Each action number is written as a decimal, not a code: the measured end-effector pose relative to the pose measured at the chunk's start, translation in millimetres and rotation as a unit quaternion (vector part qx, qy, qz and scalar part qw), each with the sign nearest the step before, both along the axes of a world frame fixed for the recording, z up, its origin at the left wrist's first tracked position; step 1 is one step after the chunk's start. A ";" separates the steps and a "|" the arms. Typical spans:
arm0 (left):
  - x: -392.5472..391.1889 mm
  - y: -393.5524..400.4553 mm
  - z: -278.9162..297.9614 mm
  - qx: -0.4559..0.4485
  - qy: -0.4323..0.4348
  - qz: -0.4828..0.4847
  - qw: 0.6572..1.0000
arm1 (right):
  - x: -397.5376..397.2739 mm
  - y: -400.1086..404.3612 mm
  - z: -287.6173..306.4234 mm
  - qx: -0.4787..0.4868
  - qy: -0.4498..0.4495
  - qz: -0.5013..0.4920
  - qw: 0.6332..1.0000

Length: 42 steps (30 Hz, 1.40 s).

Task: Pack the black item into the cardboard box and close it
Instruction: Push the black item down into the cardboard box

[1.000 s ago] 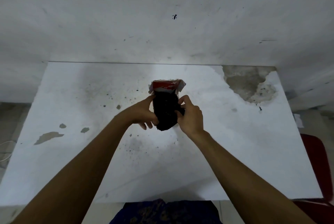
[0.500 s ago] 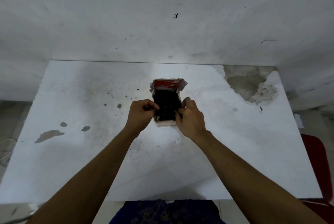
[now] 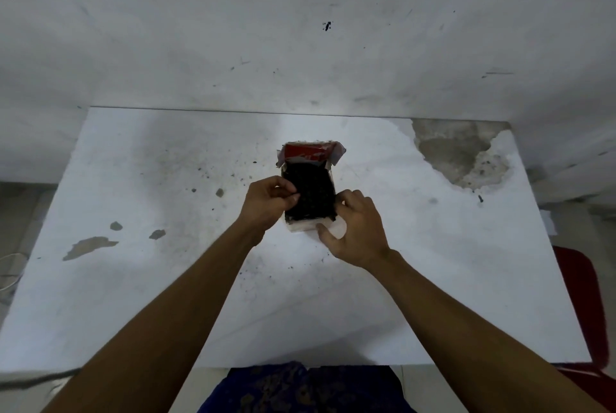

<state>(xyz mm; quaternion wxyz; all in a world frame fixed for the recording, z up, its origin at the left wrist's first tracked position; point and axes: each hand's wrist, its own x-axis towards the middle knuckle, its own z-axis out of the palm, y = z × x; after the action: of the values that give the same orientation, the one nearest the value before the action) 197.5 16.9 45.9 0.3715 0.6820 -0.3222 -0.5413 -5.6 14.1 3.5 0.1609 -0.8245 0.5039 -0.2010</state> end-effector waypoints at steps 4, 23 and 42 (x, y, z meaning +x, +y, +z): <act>-9.4 4.8 -10.7 -0.042 -0.068 -0.034 0.996 | 7.3 -4.8 1.2 0.039 0.004 -0.059 0.997; -18.0 8.3 -37.3 -0.060 -0.436 -0.090 0.894 | 18.5 -4.6 13.4 0.109 -0.018 -0.099 0.989; -22.0 -2.4 -39.0 -0.133 -0.388 -0.179 0.894 | 22.5 -27.1 20.5 0.202 -0.088 -0.122 0.968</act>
<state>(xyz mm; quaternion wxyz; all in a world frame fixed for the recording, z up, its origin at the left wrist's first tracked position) 175.5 14.5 6.9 0.2011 0.7128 -0.6262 -0.2435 16.9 -13.0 24.0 0.3416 -0.6862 0.6150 -0.1847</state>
